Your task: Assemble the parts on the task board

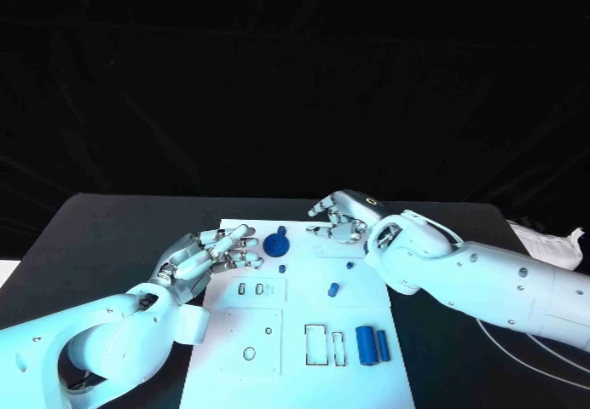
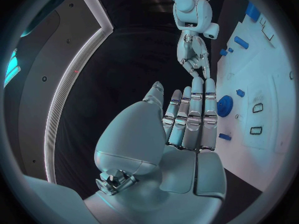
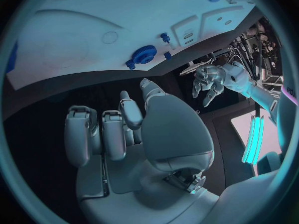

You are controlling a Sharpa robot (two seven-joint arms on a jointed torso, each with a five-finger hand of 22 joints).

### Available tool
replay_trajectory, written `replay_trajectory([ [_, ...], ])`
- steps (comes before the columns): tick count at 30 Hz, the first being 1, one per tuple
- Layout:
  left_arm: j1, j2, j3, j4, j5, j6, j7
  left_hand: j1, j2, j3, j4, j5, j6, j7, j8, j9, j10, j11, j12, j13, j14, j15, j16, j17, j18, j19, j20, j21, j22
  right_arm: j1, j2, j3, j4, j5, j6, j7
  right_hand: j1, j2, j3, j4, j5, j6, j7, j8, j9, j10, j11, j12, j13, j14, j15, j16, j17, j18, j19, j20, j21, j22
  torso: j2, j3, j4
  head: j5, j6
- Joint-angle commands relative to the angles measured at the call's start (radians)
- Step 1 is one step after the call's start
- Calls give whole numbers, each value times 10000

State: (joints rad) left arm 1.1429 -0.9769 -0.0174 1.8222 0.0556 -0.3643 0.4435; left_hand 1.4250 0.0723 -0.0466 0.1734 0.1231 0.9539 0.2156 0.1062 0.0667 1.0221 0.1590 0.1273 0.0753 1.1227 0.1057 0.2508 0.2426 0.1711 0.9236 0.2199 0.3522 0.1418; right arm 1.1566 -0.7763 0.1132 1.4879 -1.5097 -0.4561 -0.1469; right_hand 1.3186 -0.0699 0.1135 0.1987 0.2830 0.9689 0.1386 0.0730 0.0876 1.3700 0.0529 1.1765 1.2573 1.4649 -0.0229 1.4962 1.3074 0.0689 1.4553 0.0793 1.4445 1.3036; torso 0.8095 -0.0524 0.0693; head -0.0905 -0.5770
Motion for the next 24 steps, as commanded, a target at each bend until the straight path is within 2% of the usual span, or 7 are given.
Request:
replay_trajectory([
  [1,10,24,7,-55,7,237,70,129,-2,-12,-68,61,77,-25,-68,-8,79,16,-62,-15,44,16,-66,18,123,92,-8,-71,-12,-7,-674,15,174,1950,690,2011,352,-68,46,-297,-463,8,68,-54,-22,75,16,42,41,803,5,31,1405,-147,54,9,51,12,-86,40,-148,-16,5],
  [3,9,41,6,-87,7,262,78,130,-2,-11,-69,61,77,-25,-68,-8,79,16,-62,-15,44,16,-66,18,123,92,-8,-72,-12,-10,-1045,22,195,2188,1054,2259,519,-133,44,-462,-622,45,67,-52,-23,90,15,60,64,803,6,33,1410,-148,56,13,55,21,-107,54,-188,-30,24],
  [7,5,67,5,-185,7,302,95,144,5,0,-84,61,88,-29,-72,-7,91,13,-67,-15,47,14,-73,29,123,95,-9,-75,-16,-68,-1773,32,-21,2547,1494,2623,780,-225,55,-729,-722,102,65,-53,-26,110,9,87,99,803,2,37,1422,-149,56,13,57,26,-147,124,-293,26,40],
  [13,-3,85,3,-283,7,331,102,144,5,0,-84,61,88,-29,-72,-7,91,13,-67,-15,47,14,-73,29,123,95,-9,-75,-16,-173,-2181,36,-385,2572,1572,2789,827,-320,2,-838,-737,16,81,-95,-55,102,25,74,99,808,12,52,1451,-147,50,18,52,18,-143,200,-338,-1,117],
  [15,-5,92,3,-310,7,336,101,144,5,0,-84,61,88,-29,-72,-7,91,13,-67,-15,47,14,-73,29,123,95,-9,-75,-16,-234,-2225,37,-474,2523,1586,2805,824,-341,-17,-856,-737,-19,88,-104,-65,94,30,60,91,810,17,58,1462,-145,45,21,47,8,-142,211,-339,27,99],
  [16,-6,94,2,-322,7,336,101,144,5,0,-84,61,88,-29,-72,-7,91,13,-67,-15,47,14,-73,29,123,95,-9,-75,-16,-279,-2231,37,-508,2489,1583,2806,823,-345,-21,-859,-738,-27,89,-106,-67,90,32,53,86,810,18,58,1462,-144,43,21,44,2,-149,194,-325,21,86],
  [24,-12,117,1,-378,7,339,103,144,5,0,-84,61,88,-29,-72,-7,91,13,-67,-15,47,14,-73,29,123,95,-9,-75,-16,-583,-2012,42,-855,2294,1536,2774,811,-367,-52,-877,-747,-94,101,-118,-84,69,44,17,64,809,26,59,1465,-140,32,28,33,-21,-132,190,-299,28,1],
])
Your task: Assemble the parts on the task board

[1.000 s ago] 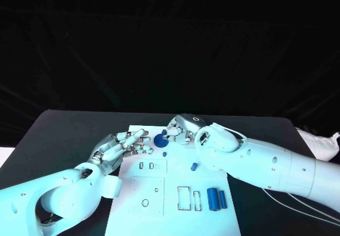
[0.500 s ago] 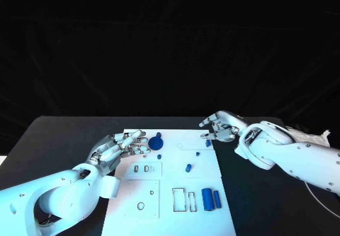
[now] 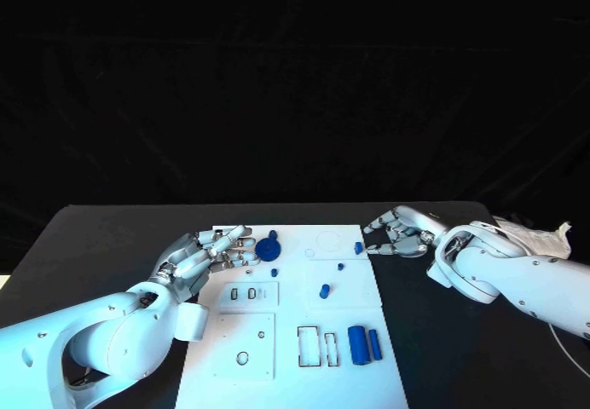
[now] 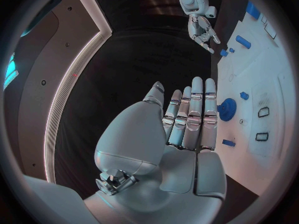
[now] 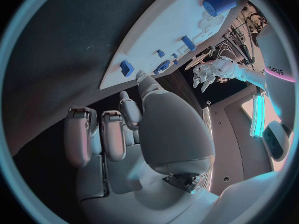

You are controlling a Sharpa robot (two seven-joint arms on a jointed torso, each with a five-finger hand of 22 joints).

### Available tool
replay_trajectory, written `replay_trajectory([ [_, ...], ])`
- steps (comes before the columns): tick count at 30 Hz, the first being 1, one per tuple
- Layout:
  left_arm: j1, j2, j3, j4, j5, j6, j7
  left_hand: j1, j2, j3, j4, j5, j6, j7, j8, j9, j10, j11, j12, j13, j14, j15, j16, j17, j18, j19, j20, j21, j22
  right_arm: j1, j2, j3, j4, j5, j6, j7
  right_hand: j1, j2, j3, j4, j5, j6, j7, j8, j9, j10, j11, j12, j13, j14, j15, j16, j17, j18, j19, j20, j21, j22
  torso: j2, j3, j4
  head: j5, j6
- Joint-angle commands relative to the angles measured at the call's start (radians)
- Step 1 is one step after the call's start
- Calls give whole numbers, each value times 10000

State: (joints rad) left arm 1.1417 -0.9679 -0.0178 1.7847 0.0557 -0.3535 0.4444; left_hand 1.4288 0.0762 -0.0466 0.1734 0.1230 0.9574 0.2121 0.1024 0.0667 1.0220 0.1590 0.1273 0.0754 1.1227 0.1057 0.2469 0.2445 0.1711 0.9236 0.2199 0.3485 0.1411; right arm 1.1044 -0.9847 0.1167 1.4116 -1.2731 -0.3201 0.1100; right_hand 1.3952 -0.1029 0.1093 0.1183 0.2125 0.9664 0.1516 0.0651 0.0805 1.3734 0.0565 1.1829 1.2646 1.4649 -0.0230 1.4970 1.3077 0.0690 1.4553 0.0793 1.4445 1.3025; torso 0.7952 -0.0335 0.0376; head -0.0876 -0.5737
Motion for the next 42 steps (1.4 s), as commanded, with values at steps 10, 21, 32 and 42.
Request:
replay_trajectory([
  [10,-2,67,5,-15,6,214,88,117,-22,13,-100,59,66,4,-41,-6,108,9,-74,-16,50,12,-45,25,123,100,-11,-43,-15,-180,527,13,-649,-227,5,140,87,89,40,-113,7,-29,-28,15,-8,73,7,23,52,811,34,58,1479,-142,36,39,39,4,7,0,15,34,-104],
  [21,-3,97,5,-24,6,209,82,117,-22,13,-101,59,66,4,-42,-6,108,9,-74,-16,50,12,-45,26,123,100,-11,-44,-15,-189,803,15,-902,-223,58,104,118,295,157,-172,-64,253,-60,110,36,134,-24,109,128,817,14,71,1507,-144,42,30,46,19,10,10,9,45,-90],
  [32,-3,108,5,-21,6,204,68,118,-20,17,-107,58,65,6,-49,-7,108,11,-82,-17,50,12,-52,33,123,102,-12,-47,-18,-190,972,15,-998,-221,313,94,121,418,289,-247,-223,647,-141,195,79,186,-91,178,193,821,-38,79,1525,-146,49,-10,53,37,14,8,15,73,-93],
  [42,-3,117,5,7,6,237,38,118,-20,17,-107,58,65,6,-49,-7,108,11,-82,-17,50,12,-52,33,123,102,-12,-47,-18,-193,1041,15,-1032,-253,410,57,202,584,511,-360,-260,1093,-284,310,135,213,-208,217,241,828,-128,95,1558,-145,52,-81,54,41,10,10,8,99,-89],
])
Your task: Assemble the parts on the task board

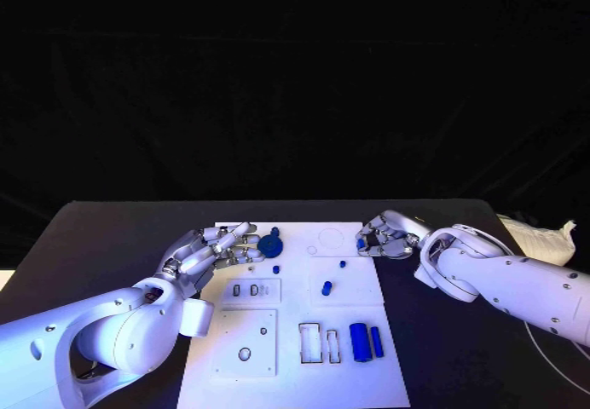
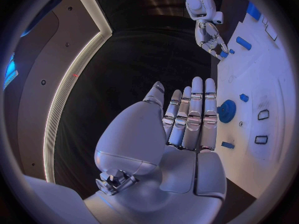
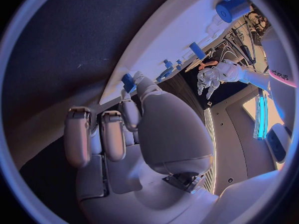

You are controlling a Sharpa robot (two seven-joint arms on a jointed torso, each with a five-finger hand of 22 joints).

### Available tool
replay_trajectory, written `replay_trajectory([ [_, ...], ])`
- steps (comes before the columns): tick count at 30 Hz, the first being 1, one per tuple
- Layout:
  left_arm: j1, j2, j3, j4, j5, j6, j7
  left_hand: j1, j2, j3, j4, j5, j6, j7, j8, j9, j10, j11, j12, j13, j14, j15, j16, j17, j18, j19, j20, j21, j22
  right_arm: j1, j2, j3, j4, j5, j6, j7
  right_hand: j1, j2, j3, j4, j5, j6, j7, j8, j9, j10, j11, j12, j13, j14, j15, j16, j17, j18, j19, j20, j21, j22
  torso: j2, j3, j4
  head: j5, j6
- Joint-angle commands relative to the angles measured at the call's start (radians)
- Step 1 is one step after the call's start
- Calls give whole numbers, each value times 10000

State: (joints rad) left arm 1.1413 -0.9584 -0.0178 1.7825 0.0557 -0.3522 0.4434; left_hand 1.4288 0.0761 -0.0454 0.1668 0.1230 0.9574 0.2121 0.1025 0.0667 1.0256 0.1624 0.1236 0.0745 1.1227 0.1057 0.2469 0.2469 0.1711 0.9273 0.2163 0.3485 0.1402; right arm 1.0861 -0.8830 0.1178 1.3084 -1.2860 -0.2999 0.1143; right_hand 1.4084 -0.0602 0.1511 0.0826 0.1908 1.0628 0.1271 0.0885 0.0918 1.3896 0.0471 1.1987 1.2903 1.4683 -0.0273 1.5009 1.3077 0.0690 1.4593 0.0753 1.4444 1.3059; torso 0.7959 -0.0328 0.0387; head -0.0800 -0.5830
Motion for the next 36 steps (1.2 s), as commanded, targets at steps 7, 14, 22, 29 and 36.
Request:
replay_trajectory([
  [7,1,13,5,33,5,222,46,118,-20,5,-40,58,66,6,-50,-7,73,-23,-45,-9,51,12,-52,9,124,66,24,-47,-10,-19,39,5,-21,-173,274,-2,156,300,353,-159,-102,651,-240,279,118,74,-275,58,2,803,-217,75,1595,-148,24,-155,62,29,4,3,-3,16,-8],
  [14,1,2,5,39,5,221,45,118,-20,5,-40,58,66,6,-50,-7,73,-23,-45,-9,51,12,-52,9,124,66,24,-47,-10,-22,95,5,3,-245,79,-90,149,426,522,-255,-211,950,-383,424,191,120,-393,69,24,811,-317,92,1630,-152,34,-251,66,44,5,7,-4,15,-6],
  [22,1,-9,5,28,5,214,49,118,-20,5,-40,58,66,6,-50,-7,73,-23,-45,-9,51,12,-52,9,124,66,24,-47,-10,-21,98,98,231,-274,-705,-424,127,558,667,-303,-271,987,-424,448,217,145,-435,59,26,821,-365,118,1676,-156,45,-306,71,58,-14,4,1,24,19],
  [29,2,-22,5,-27,69,212,62,121,-10,17,-53,57,66,11,-66,-9,73,-20,-63,-13,48,14,-68,26,122,69,24,-55,-17,21,2,255,1415,-73,-1226,-858,48,591,714,-295,-290,948,-422,429,219,119,-436,-21,-25,824,-371,123,1688,-151,36,-323,56,29,-13,-11,-1,81,52],
  [36,3,-46,6,-234,221,205,117,121,-9,17,-54,57,65,11,-68,-9,73,-19,-65,-13,48,14,-70,27,122,69,24,-56,-18,31,336,271,2468,-214,-1387,-1505,31,617,760,-312,-301,921,-415,417,220,79,-433,-106,-82,822,-373,119,1684,-147,28,-329,43,5,-69,-41,53,216,-34],
])
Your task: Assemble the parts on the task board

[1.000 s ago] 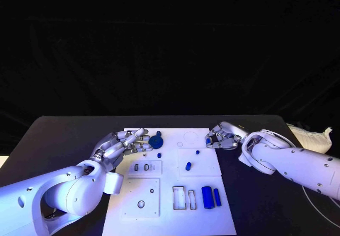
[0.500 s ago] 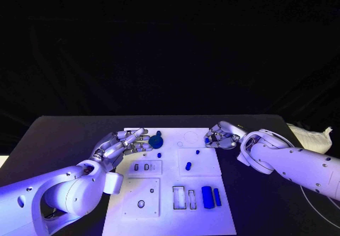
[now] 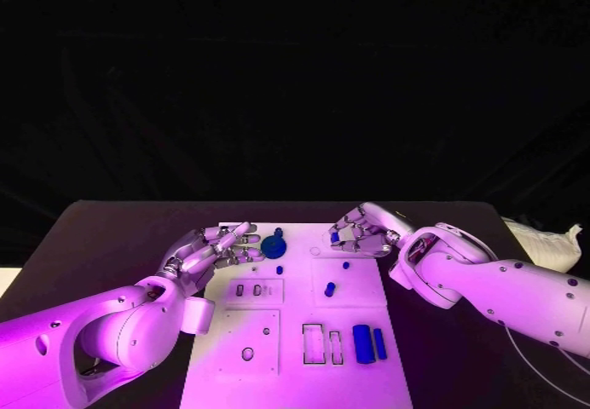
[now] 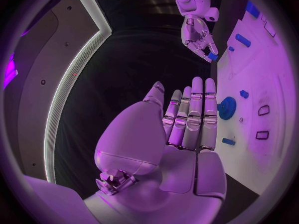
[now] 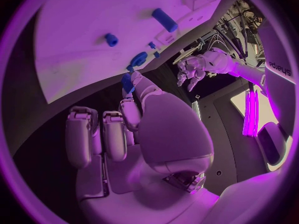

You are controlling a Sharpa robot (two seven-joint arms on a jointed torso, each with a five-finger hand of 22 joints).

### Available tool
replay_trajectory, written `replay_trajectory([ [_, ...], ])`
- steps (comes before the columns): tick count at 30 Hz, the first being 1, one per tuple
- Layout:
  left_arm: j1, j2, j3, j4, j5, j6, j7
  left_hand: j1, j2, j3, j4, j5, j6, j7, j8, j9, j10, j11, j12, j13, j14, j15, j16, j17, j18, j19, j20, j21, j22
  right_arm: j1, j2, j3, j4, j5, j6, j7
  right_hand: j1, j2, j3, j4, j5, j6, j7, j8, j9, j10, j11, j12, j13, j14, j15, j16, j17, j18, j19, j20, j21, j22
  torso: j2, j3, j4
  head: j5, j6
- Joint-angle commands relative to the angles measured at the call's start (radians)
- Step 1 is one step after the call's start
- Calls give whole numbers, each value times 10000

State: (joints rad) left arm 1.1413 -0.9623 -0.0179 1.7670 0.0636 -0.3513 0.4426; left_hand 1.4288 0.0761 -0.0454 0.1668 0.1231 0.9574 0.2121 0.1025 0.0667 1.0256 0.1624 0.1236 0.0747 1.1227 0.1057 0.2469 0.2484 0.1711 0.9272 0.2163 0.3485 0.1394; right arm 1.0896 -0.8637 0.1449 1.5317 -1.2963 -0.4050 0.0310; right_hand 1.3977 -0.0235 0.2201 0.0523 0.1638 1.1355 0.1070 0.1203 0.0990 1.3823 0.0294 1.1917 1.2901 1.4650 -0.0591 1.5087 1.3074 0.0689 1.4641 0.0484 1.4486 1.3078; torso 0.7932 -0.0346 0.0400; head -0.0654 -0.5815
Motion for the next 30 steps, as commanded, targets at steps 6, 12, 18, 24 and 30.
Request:
replay_trajectory([
  [6,5,-48,8,-392,172,195,197,124,-10,19,-58,56,63,10,-72,-10,72,-19,-68,-16,46,15,-73,14,121,70,24,-57,-11,-68,783,-160,749,-702,-246,-1273,137,267,123,-47,-68,175,-213,92,153,126,-254,-91,-111,853,-54,38,1685,-141,-32,-63,-15,-42,-126,-80,136,295,-290],
  [12,6,-82,9,-628,177,176,262,130,-11,22,-66,57,62,9,-78,-11,71,-19,-74,-17,44,15,-78,19,120,69,24,-60,-13,-286,1457,-336,901,-1255,-79,-1860,83,241,139,-63,-112,148,-194,81,155,85,-240,-176,-165,853,-47,37,1688,-139,-41,-62,-27,-59,-178,-120,184,402,-432],
  [18,8,-99,10,-769,179,153,304,136,-13,26,-76,57,61,7,-83,-11,71,-19,-80,-18,40,16,-85,23,119,68,24,-64,-16,-489,2135,-518,681,-1786,40,-2399,38,213,138,-67,-145,137,-187,76,158,68,-234,-216,-190,852,-41,36,1688,-136,-47,-59,-38,-76,-200,-138,210,436,-518],
  [24,9,-108,10,-821,179,133,325,136,-13,26,-76,57,61,7,-83,-11,71,-19,-80,-18,40,16,-85,23,119,68,24,-64,-16,-584,2573,-647,425,-2167,234,-2808,20,197,141,-74,-157,122,-182,68,156,29,-231,-300,-250,851,-39,33,1685,-135,-51,-58,-43,-84,-190,-139,218,494,-547],
  [30,10,-99,11,-824,179,129,328,136,-13,26,-76,57,61,7,-83,-11,71,-19,-80,-18,40,16,-85,23,119,68,24,-64,-16,-650,2843,-698,267,-2460,537,-3062,2,185,143,-76,-163,111,-177,62,156,15,-227,-329,-269,851,-36,31,1683,-134,-52,-56,-46,-87,-173,-119,200,547,-591],
])
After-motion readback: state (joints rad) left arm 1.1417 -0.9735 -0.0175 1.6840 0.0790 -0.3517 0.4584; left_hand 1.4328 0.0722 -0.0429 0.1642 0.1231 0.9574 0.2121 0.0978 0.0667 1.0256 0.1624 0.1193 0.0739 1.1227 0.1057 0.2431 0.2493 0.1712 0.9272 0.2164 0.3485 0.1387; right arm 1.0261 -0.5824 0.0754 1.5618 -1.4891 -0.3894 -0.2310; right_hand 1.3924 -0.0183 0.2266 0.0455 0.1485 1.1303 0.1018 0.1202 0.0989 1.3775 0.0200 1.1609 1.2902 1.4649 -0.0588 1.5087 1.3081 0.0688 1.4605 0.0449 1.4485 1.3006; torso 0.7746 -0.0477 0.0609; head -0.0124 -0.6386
